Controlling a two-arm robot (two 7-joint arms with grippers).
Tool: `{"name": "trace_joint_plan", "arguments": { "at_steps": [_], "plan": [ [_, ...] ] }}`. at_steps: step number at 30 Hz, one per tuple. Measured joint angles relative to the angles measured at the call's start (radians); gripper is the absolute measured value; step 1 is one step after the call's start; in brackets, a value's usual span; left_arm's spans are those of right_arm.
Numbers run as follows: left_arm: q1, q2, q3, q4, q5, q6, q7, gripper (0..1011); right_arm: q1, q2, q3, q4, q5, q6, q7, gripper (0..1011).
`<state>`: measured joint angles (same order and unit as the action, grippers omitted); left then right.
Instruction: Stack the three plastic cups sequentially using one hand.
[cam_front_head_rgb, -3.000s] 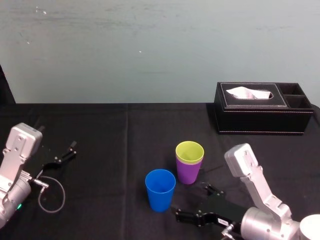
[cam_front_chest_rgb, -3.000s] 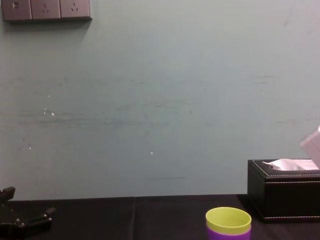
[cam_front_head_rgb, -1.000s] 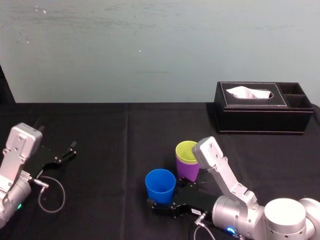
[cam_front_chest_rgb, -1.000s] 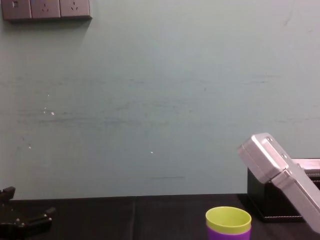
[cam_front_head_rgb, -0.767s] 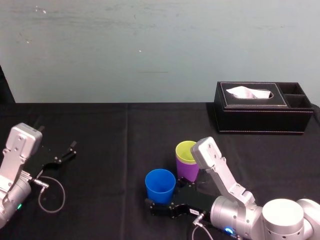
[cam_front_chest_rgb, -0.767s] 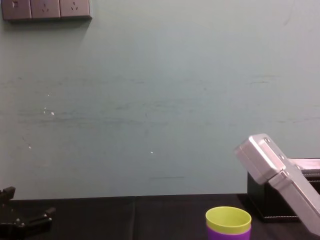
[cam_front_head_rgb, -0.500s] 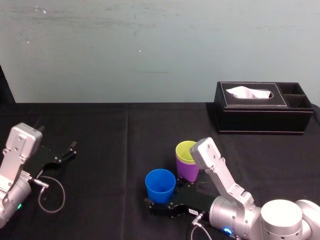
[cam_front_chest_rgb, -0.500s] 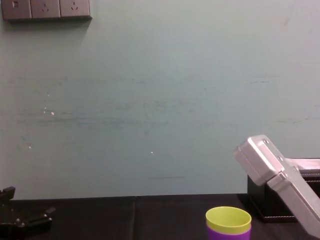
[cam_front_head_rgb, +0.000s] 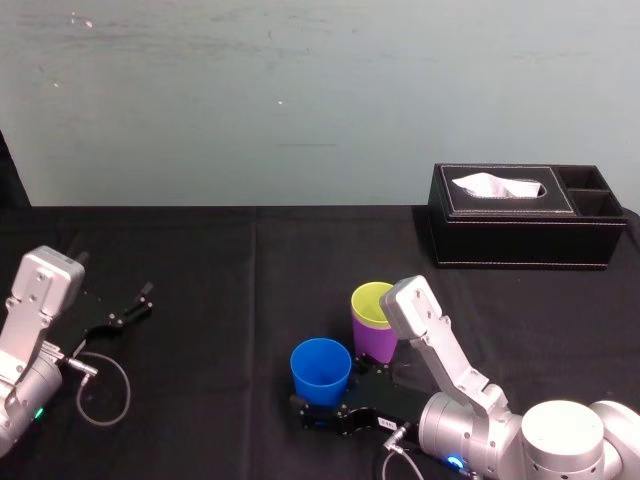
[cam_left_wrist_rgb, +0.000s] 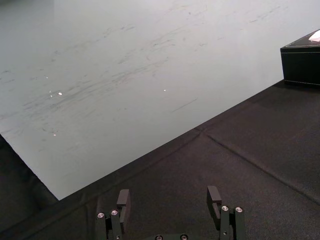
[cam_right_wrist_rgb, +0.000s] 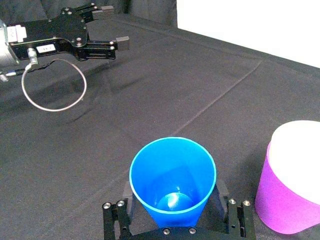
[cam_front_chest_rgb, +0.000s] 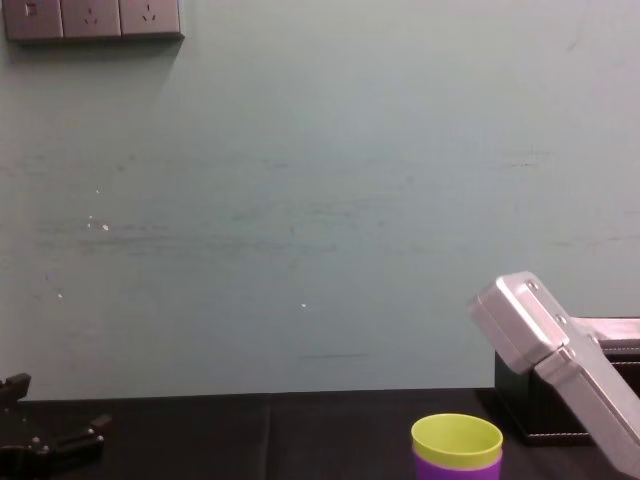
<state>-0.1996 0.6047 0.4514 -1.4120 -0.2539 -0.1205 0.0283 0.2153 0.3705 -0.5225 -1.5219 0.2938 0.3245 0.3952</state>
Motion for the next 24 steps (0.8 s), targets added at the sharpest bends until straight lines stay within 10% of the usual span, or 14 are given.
{"name": "trace_joint_plan", "arguments": {
  "at_steps": [10, 24],
  "plan": [
    [0.000, 0.000, 0.000, 0.000, 0.000, 0.000, 0.000, 1000, 0.000, 0.001, 0.000, -0.001, 0.001, 0.001, 0.000, 754],
    [0.000, 0.000, 0.000, 0.000, 0.000, 0.000, 0.000, 1000, 0.000, 0.001, 0.000, -0.002, 0.002, 0.002, 0.000, 708]
  ]
}}
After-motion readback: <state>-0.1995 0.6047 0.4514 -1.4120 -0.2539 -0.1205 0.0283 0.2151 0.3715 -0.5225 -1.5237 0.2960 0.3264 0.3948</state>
